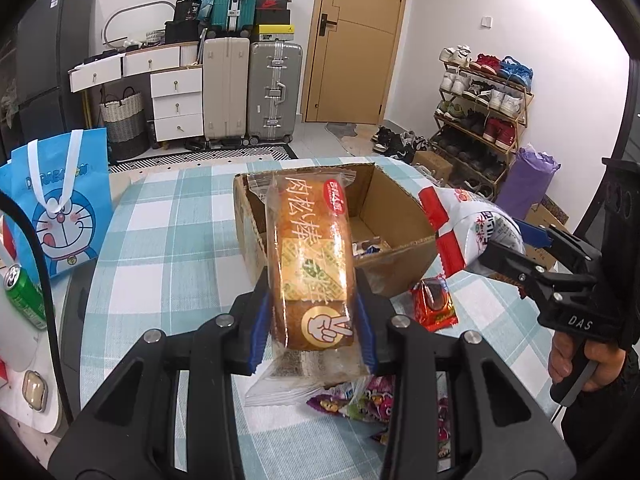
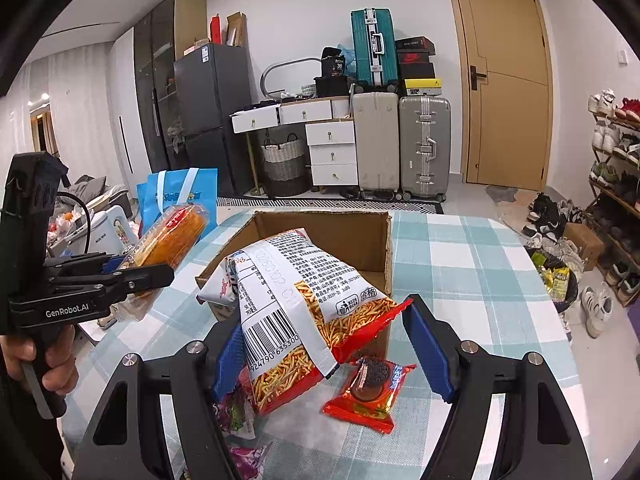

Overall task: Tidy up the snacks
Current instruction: 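Carry the bread pack over the box and lower it inside with the left tool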

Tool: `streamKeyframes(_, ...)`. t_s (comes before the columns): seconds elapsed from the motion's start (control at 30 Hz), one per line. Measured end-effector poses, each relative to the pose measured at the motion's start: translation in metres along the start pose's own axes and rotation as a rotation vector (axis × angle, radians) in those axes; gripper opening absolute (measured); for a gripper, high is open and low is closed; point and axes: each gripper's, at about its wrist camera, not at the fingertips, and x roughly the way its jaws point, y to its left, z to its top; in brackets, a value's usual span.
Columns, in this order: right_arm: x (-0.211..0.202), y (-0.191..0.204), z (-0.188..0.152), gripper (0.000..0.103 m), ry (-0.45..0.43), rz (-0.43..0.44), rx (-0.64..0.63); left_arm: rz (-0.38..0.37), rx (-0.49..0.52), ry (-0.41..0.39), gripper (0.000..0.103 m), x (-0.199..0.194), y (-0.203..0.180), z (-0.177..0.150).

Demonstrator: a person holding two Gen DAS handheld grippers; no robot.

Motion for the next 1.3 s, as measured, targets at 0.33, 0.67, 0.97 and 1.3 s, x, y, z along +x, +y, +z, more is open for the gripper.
streamKeyframes(0.33,0.014,-0.001,0.013,0.074,0.011,-0.017,0.011,0.034,0.009,0.009,0.034,0.019,-0.004,0.013)
streamKeyframes(0.67,0.027,-0.009,0.015,0.074,0.02,-0.026,0.039,0.079,0.033,0.029,0.034,0.048,-0.009,0.023)
streamKeyframes(0.97,0.047,-0.016,0.012,0.074,0.041,-0.054,0.067,0.157,0.086,0.039,0.034,0.08,-0.016,0.024)
streamKeyframes(1.3,0.066,-0.017,0.015,0.074,0.043,-0.069,0.059,0.167,0.09,0.045,0.034,0.1,-0.015,0.03)
